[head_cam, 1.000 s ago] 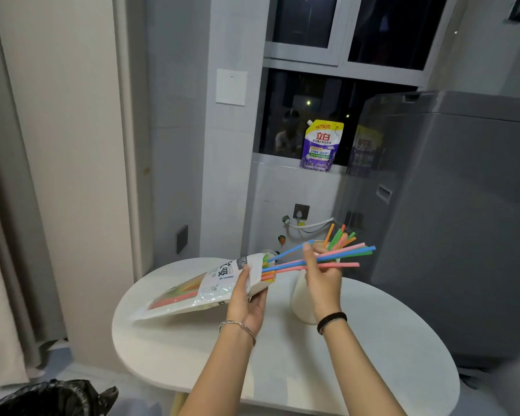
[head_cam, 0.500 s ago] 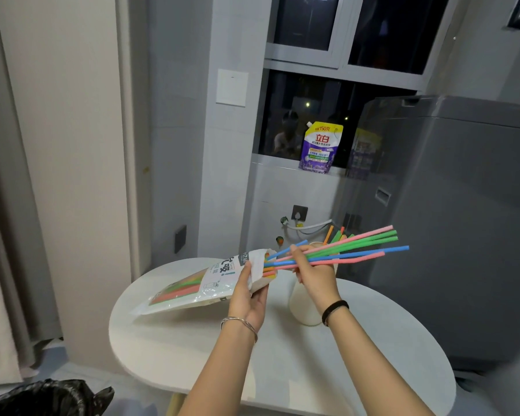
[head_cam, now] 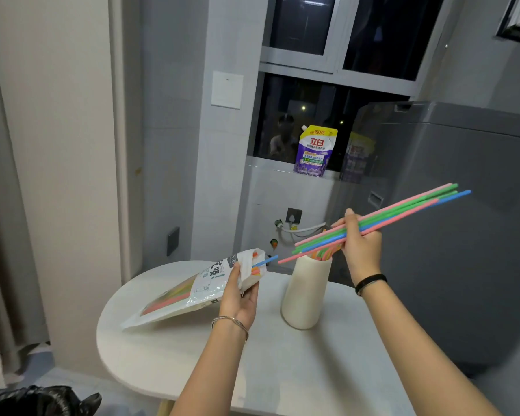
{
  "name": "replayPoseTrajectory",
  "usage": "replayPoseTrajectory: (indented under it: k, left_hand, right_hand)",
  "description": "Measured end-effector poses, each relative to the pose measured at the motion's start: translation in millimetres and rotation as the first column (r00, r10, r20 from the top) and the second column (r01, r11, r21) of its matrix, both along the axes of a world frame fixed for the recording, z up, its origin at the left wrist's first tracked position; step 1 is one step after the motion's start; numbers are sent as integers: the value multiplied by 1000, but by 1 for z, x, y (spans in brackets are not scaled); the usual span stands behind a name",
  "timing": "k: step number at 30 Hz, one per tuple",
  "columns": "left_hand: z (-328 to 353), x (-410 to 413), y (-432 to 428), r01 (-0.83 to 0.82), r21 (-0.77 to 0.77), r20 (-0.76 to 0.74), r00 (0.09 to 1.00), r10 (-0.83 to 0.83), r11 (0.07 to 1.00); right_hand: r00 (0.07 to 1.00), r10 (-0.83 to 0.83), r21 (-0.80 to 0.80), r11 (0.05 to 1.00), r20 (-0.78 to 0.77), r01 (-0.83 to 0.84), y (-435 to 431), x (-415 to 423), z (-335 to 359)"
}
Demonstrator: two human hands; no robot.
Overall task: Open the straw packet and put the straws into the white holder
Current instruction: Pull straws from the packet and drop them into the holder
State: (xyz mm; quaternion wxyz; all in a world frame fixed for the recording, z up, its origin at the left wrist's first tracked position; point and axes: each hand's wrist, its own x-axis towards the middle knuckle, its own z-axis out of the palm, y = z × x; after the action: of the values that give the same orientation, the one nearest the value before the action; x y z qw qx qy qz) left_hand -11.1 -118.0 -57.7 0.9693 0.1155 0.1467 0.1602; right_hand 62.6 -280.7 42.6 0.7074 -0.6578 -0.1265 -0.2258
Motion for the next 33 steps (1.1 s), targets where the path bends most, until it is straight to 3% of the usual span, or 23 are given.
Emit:
replayPoseTrajectory:
  k: [8,14,19,22,28,33]
  left_hand:
    - [-5,4,2,-40,21,-15,999,40,999]
    - [-5,4,1,-37,26,-32,999,38,999]
    - [-7,5,-1,-33,31,-40,999,34,999]
    - [-8,7,0,-30,55,-45,998,33,998]
    - [-10,9,2,-48,52,-61,997,51,997]
    - [-10,9,0,-36,52,-70,997,39,998]
  right_hand:
    - [981,-175,-70,981,80,181,-18,25,18]
    - [982,-166,-289,940,87,184,-7,40,19]
    - [974,-222,-568,795,53,212,5,56,10]
    - [972,-233,-689,710,-33,147,6,67,2]
    - [980,-157,-655,754,-124,38,1,77,-14]
    - [994,-103,-627,772,34,102,1,77,-16]
